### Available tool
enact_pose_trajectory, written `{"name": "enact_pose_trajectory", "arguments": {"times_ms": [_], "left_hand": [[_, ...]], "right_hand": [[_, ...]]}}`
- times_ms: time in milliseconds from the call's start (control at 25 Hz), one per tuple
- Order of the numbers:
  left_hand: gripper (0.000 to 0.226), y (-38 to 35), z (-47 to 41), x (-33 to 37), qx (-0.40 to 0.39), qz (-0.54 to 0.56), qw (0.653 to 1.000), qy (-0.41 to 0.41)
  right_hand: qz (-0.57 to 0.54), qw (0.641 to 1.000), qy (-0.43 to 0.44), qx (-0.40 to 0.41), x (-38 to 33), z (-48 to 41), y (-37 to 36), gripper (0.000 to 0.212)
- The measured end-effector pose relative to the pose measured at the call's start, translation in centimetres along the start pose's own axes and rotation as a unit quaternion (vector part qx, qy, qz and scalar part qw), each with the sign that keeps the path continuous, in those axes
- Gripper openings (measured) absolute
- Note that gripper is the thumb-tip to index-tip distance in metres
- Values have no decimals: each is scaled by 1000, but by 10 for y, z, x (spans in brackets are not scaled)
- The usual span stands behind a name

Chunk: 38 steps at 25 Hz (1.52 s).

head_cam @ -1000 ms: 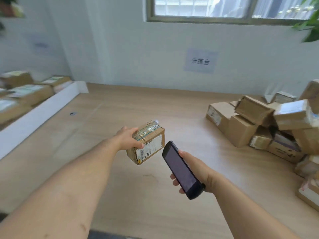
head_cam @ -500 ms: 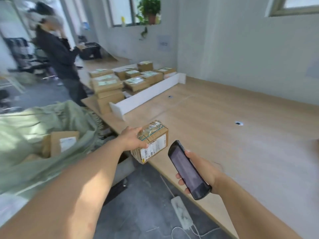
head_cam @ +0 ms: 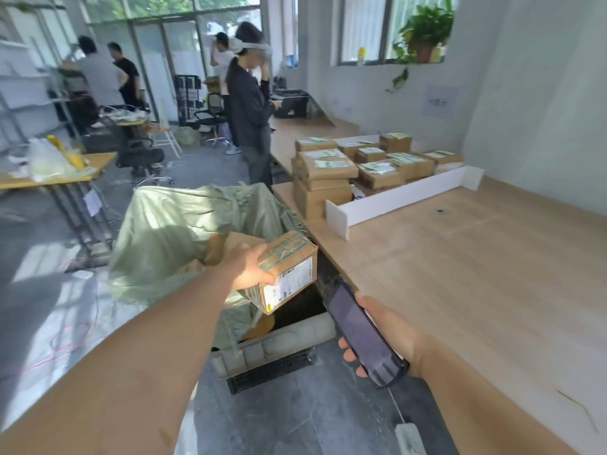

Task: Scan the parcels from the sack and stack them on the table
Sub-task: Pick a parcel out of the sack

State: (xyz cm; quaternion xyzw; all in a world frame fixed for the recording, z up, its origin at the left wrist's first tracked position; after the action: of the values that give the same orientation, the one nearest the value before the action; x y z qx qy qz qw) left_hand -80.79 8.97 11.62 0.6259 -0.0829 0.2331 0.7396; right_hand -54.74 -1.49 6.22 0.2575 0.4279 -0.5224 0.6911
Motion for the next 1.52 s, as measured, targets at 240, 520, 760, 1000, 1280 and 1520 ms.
{"name": "enact_pose_trajectory", "arguments": {"times_ms": [240, 520, 760, 1000, 1280, 1520], "left_hand": [[108, 83, -60, -100, 59, 20, 997, 37], [83, 137, -168, -186, 147, -24, 981, 123], [86, 135, -254, -227, 130, -56, 981, 135], [95, 122, -292, -270, 101, -67, 983, 137], [61, 99, -292, -287, 94, 22, 989, 110], [48, 99, -274, -247, 82, 44, 992, 86]], "right_hand": [[22, 997, -18, -71, -43, -89, -85, 64], [-3, 995, -39, -94, -81, -187, -137, 57], [31, 993, -62, -90, -102, -256, -162, 59], [42, 988, -69, -134, -124, -311, -215, 57], [58, 983, -87, -154, -102, -316, -221, 62], [25, 988, -79, -128, -99, -289, -191, 69]]}}
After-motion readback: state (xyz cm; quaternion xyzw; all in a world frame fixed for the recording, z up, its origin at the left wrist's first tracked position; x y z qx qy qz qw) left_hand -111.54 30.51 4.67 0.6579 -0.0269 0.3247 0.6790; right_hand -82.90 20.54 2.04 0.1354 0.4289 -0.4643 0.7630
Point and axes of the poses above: each hand's wrist, its own z-axis away from the middle knuckle, its own y-axis out of the back of the hand, x = y × z, the point moved 8 cm from there along -z, towards the middle knuckle, and after that the axes turned 6 degrees about y, right-handed, at the moved point
